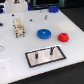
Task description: Insert the blue gear onto the right peg, followed by the red gear
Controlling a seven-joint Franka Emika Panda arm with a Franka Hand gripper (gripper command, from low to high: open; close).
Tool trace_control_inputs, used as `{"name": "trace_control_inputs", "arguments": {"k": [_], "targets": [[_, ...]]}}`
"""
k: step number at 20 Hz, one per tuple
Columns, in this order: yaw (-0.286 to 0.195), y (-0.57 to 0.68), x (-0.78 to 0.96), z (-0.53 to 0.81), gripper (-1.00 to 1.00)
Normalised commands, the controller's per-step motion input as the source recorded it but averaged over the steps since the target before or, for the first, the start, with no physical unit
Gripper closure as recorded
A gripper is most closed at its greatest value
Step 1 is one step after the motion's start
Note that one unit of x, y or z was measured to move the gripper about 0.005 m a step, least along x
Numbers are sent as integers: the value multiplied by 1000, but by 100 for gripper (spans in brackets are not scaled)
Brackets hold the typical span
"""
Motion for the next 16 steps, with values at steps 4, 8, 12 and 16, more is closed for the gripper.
{"name": "trace_control_inputs", "arguments": {"k": [4,8,12,16], "targets": [[0,368,-488,-419,-100],[0,344,-481,-420,-100],[0,283,-359,-489,-100],[0,219,-287,-545,-100]]}}
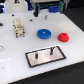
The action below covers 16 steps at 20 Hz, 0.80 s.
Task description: Insert the blue gear onto the right peg, followed by the red gear
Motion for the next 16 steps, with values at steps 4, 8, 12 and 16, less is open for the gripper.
{"name": "trace_control_inputs", "arguments": {"k": [4,8,12,16], "targets": [[0,92,-237,-569,-100],[0,41,-219,-547,-100],[0,18,-206,-524,-100],[0,19,-158,-479,-100]]}}
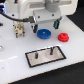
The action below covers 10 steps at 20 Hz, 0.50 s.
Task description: Insert the blue gear onto the right peg, followed by the red gear
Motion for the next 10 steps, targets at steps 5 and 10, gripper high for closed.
{"name": "trace_control_inputs", "arguments": {"k": [5,10], "targets": [[0,10,-213,-376,-100],[0,0,-290,-289,100]]}}
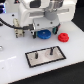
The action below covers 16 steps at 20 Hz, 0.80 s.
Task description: Insert the blue gear onto the right peg, followed by the red gear
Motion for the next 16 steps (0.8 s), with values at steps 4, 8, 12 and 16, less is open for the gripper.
{"name": "trace_control_inputs", "arguments": {"k": [4,8,12,16], "targets": [[0,7,-310,-214,100],[0,-8,-233,-96,100],[0,-16,-148,-12,100],[0,1,-28,129,100]]}}
